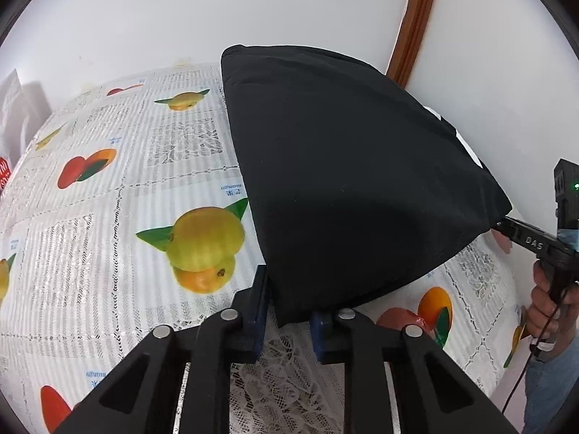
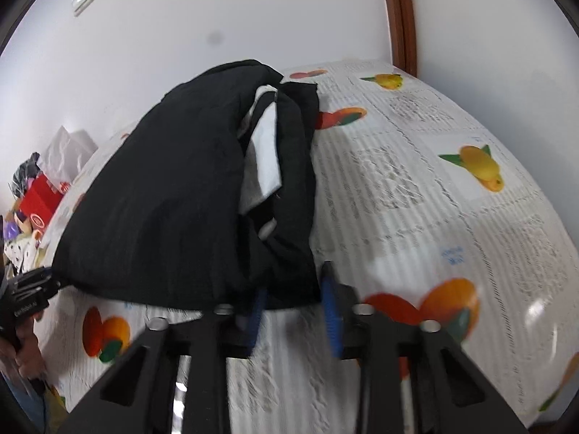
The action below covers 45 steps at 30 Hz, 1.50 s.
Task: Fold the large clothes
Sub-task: 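Lower the held jacket bundle onto the bed with the right gripper, then open the right gripper to release the jacket and withdraw both grippers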
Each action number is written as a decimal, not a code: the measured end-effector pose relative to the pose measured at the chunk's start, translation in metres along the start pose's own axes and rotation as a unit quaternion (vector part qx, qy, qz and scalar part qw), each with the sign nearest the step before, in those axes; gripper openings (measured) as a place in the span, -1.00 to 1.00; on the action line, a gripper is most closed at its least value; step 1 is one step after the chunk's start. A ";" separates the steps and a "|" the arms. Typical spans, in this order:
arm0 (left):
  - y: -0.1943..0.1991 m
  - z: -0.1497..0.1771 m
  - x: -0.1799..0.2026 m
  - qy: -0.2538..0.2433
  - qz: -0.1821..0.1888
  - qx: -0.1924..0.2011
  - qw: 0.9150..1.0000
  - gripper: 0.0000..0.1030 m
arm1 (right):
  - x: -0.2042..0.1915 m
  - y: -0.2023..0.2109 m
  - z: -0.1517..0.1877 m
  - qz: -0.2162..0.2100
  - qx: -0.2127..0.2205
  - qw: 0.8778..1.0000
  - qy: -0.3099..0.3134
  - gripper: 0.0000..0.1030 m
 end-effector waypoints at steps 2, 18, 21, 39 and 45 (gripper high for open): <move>-0.001 -0.001 -0.002 -0.001 -0.006 -0.001 1.000 -0.76 | -0.007 -0.003 -0.002 0.000 0.005 1.000 0.014 -0.84; 0.004 -0.015 -0.075 0.048 -0.066 -0.006 0.997 -0.78 | -0.087 -0.063 -0.035 -0.054 -0.006 0.996 0.067 -0.88; 0.002 -0.015 -0.074 0.051 -0.069 -0.008 0.996 -0.78 | -0.090 -0.067 -0.036 -0.052 -0.009 0.996 0.071 -0.87; 0.041 -0.004 -0.072 0.048 -0.077 0.003 0.996 -0.33 | -0.109 0.013 -0.050 -0.069 0.059 0.988 0.124 -0.61; 0.065 -0.006 -0.067 0.042 -0.091 0.019 0.995 -0.11 | -0.105 -0.021 -0.044 -0.024 0.028 0.995 0.098 -0.61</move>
Point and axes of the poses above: each gripper's, at about its wrist camera, not at the fingertips, and y roughly against the way its jaws point, x to its right, z to its underside, the point moved 4 cm from there along -y, roughly the way its jaws point, and after that the axes turned 12 degrees about x, right-handed, at the moved point
